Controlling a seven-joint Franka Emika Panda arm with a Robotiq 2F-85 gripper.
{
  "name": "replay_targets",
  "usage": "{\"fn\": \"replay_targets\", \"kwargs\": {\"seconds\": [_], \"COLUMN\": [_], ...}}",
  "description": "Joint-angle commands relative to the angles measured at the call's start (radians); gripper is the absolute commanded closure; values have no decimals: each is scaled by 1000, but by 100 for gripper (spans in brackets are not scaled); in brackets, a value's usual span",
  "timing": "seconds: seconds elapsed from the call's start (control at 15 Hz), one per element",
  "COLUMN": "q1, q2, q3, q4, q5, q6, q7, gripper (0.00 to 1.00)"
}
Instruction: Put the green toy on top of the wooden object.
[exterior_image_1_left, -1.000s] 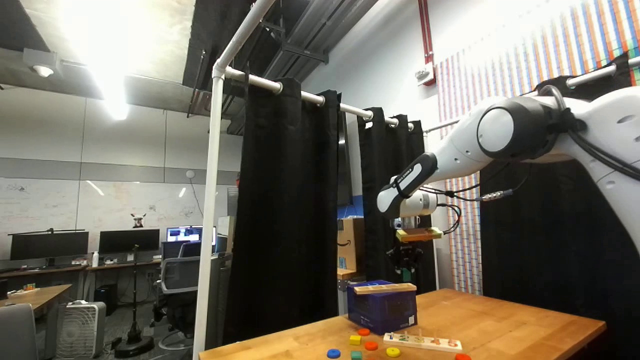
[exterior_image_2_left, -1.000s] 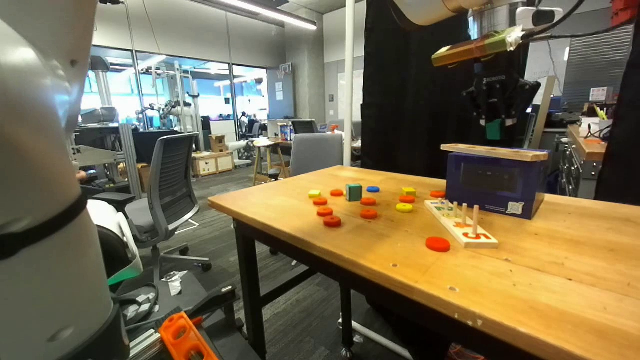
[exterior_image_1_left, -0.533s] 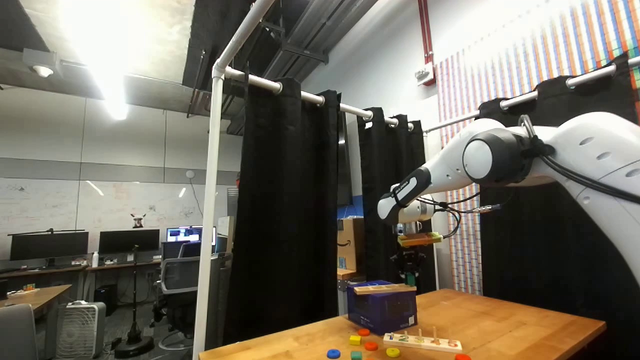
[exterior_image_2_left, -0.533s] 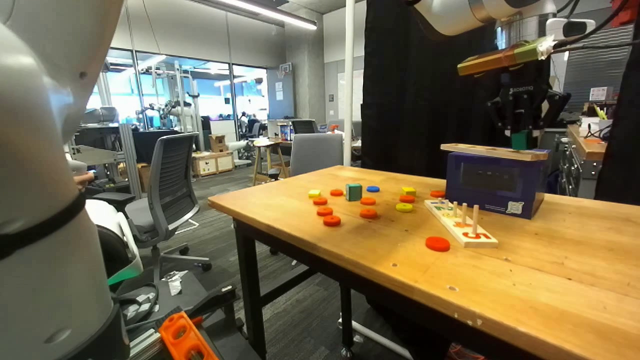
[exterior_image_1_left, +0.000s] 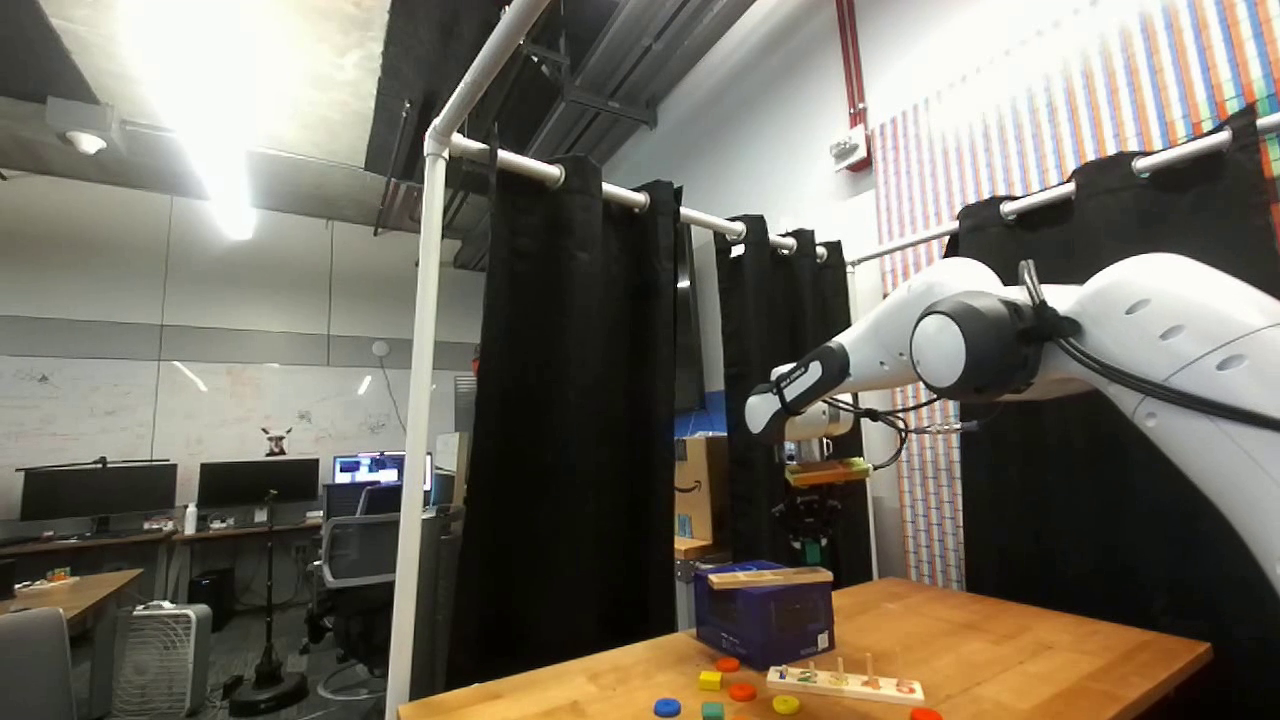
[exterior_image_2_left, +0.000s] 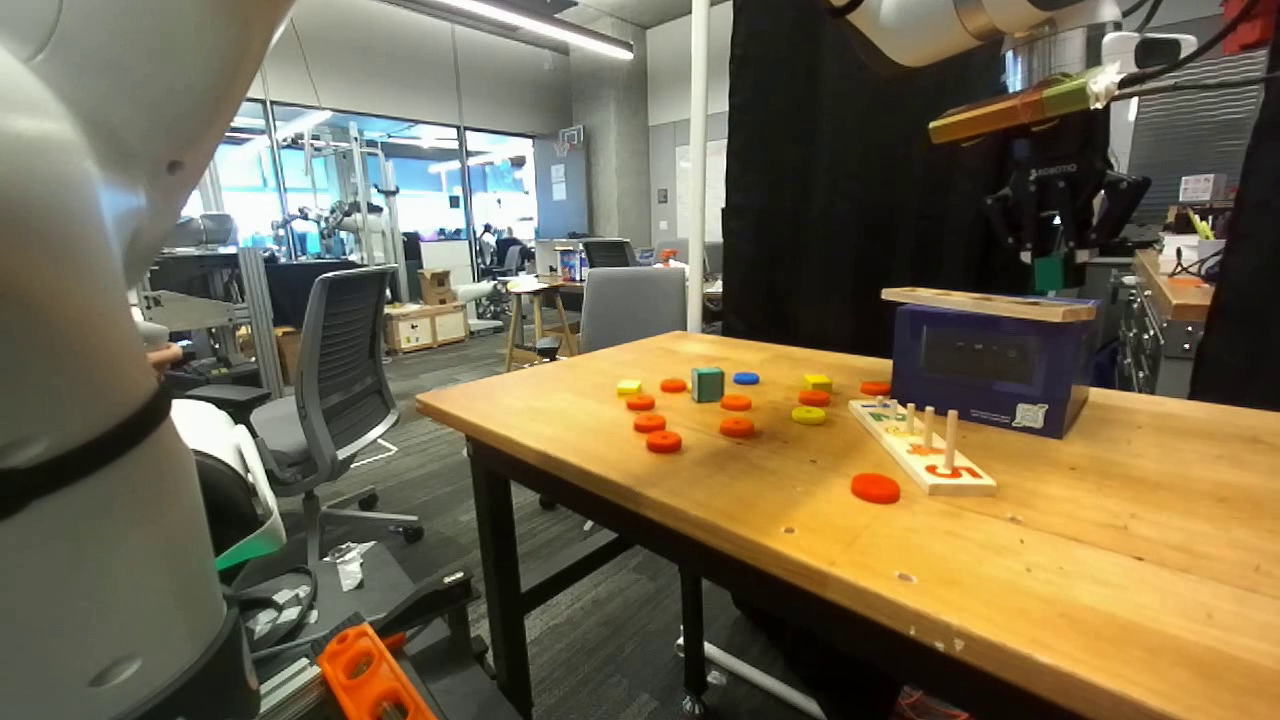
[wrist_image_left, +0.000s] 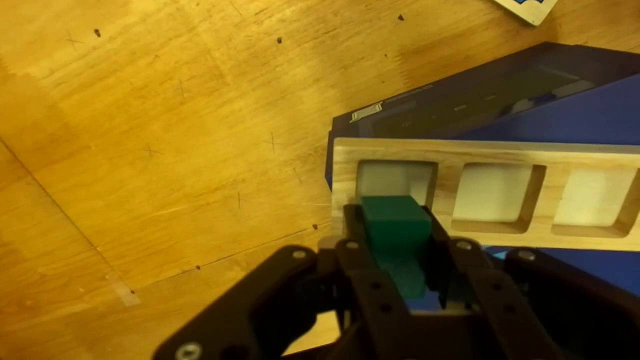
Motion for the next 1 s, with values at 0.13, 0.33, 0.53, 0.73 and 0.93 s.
{"fn": "replay_targets", "kwargs": {"seconds": [0.13,0.33,0.53,0.73,0.93], "q1": [-11,-17,-17,-15,-16], "q2": [56,64,66,69,70], "q3": [8,14,16,17,18], "q4": [103,107,109,112,114], "q5": [18,37,46,47,51], "q6": [-64,-95,-118,-127,-133], "q7": [-7,-11,-10,-7,-5], "gripper": [88,89,89,89,89]}}
